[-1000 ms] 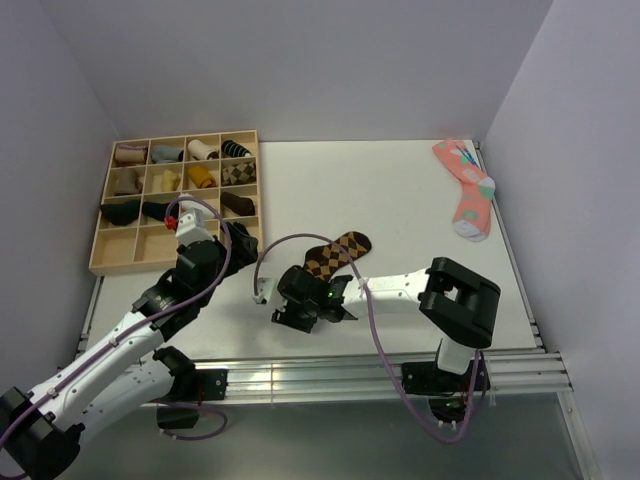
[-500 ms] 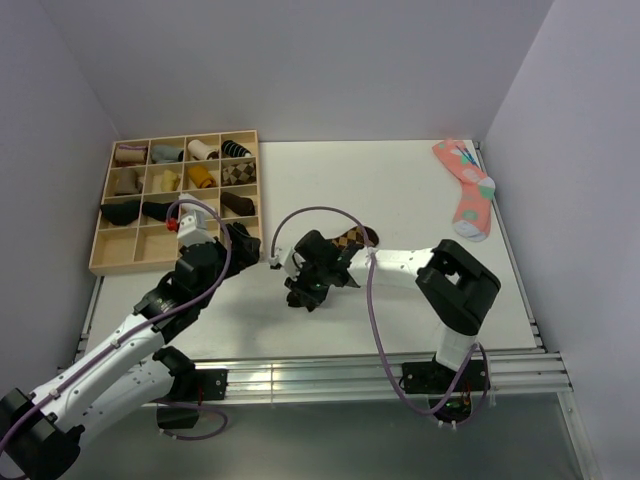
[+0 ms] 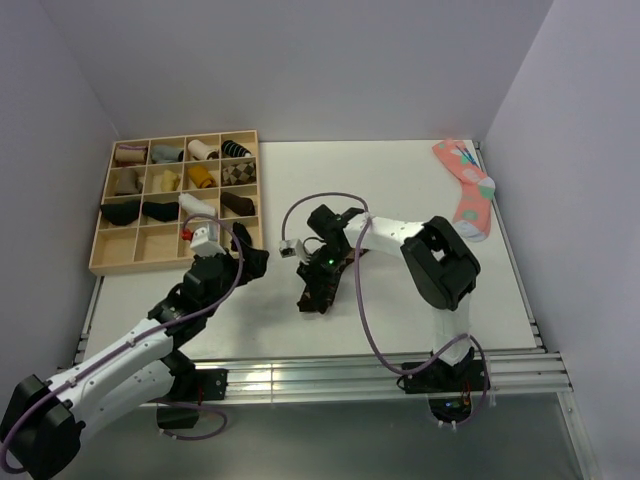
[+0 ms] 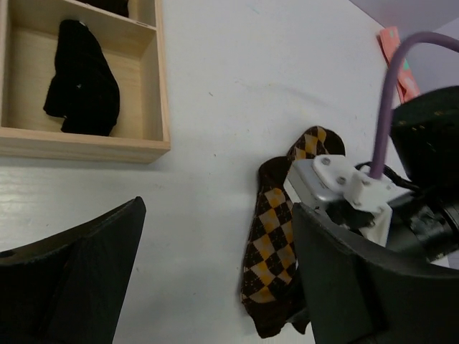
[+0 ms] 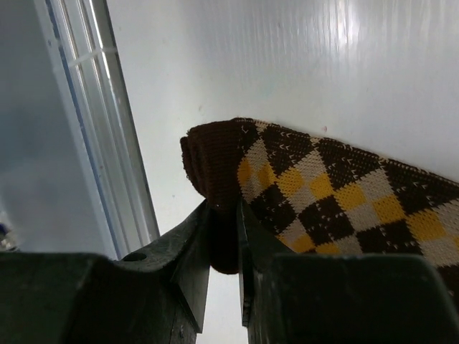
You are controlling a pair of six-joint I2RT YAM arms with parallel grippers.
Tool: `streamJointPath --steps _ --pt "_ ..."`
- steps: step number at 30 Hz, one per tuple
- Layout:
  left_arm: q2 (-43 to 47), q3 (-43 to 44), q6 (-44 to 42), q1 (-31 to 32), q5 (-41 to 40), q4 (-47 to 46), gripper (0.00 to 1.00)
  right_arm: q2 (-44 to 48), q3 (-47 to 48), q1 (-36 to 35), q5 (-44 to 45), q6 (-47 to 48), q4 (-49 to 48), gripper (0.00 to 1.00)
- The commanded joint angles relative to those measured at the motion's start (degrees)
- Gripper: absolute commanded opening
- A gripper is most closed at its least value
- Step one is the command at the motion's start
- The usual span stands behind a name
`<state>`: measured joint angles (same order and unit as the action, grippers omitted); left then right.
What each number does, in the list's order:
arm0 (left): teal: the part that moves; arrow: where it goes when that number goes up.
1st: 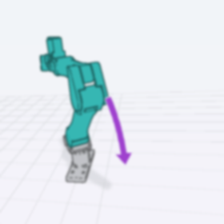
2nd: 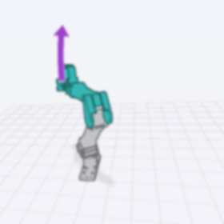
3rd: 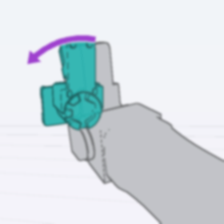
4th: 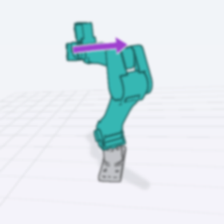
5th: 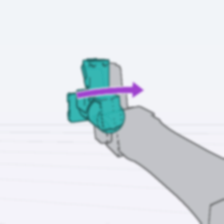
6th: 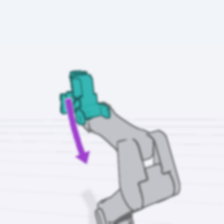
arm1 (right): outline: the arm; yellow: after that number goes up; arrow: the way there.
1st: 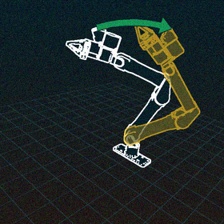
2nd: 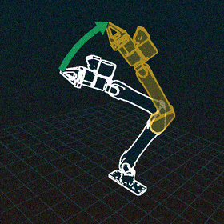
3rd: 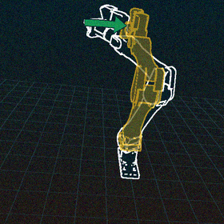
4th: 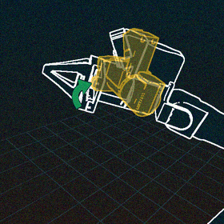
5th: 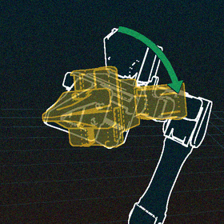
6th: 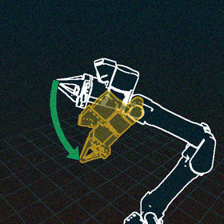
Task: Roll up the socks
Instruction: Roll the sock at the center of the board.
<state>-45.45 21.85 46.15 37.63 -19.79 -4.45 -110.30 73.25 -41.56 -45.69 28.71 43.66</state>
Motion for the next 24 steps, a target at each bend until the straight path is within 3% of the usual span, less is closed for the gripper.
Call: streamJointPath --steps 1,10,16,24 --pt "-0.6 -1.89 -2.82 1.13 2.39 -10.74 0.87 -2.72 1.81 0.69 -4.5 4.87 9.09 0.25" --pt "-6.92 -7.85 -12.13 6.66 4.5 -24.63 0.76 -9.66 6.72 1.75 -9.05 4.69 15.74 0.25" --pt "-11.75 -16.04 -16.7 14.83 4.59 -43.61 0.71 -14.06 9.98 4.03 -10.65 5.48 19.89 0.25" --pt "-17.38 -15.7 -20.65 18.8 11.52 -48.03 0.68 -16.0 9.8 7.19 -11.35 4.25 21.29 0.25"
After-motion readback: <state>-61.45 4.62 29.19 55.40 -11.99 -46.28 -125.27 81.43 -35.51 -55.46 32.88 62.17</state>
